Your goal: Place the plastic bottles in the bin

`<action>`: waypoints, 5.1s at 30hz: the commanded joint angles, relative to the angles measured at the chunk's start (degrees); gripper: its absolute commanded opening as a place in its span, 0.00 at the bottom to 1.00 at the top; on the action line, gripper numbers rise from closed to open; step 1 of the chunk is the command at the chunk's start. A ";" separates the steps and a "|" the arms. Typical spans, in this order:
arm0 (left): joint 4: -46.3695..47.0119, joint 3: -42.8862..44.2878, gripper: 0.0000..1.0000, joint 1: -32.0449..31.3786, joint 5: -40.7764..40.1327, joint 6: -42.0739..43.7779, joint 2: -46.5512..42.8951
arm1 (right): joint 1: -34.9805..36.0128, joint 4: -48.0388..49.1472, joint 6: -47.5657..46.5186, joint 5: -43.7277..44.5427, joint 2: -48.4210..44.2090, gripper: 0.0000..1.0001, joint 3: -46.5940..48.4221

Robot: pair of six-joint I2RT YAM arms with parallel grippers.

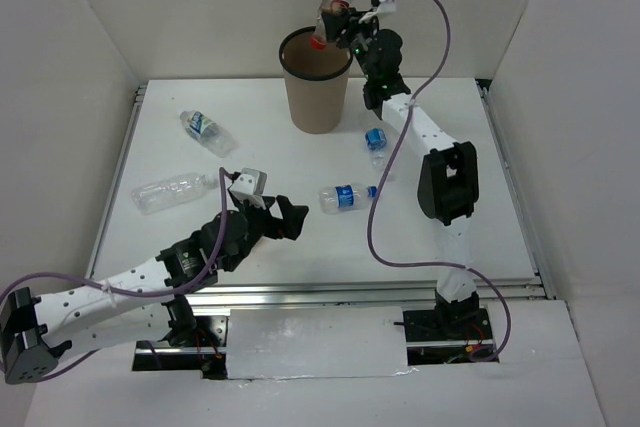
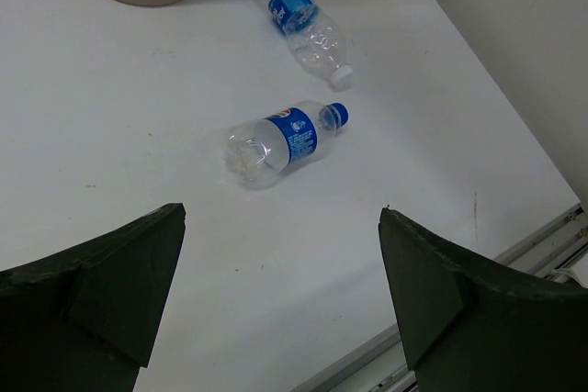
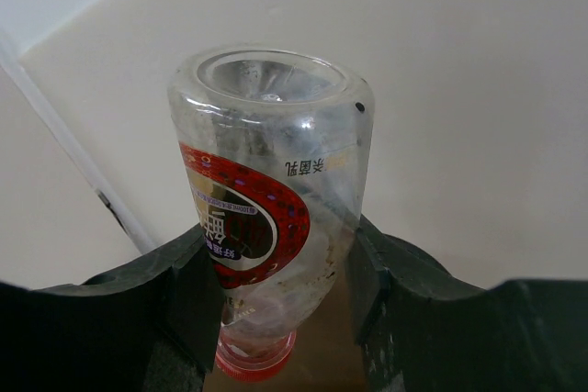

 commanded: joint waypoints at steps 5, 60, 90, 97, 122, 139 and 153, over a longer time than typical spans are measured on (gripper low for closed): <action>1.94 0.92 0.99 -0.36 -1.38 0.19 0.31 | 0.81 8.24 -4.24 3.61 2.39 0.44 1.05; 0.53 0.39 0.99 -0.54 -11.05 3.10 -0.04 | -3.13 -54.15 -6.09 14.08 -10.28 1.00 -19.80; -0.96 2.59 0.99 -0.63 -8.85 2.74 2.86 | -6.83 -64.18 -8.55 8.01 -0.95 0.54 -12.15; -0.78 2.59 0.99 -0.63 -9.47 2.92 3.30 | -6.66 -64.10 -9.25 7.83 -3.76 0.21 -12.93; -0.70 1.89 0.99 -0.54 -6.39 0.72 0.75 | -6.57 -13.59 -1.35 -11.84 -44.91 0.08 -23.93; 1.86 -0.67 0.99 -0.71 -4.54 0.54 -2.95 | -5.25 9.20 11.23 -18.10 -6.25 0.16 1.03; 1.68 -0.22 0.99 -0.63 -6.04 0.72 -1.80 | -2.88 16.86 10.35 -16.07 5.73 0.54 1.22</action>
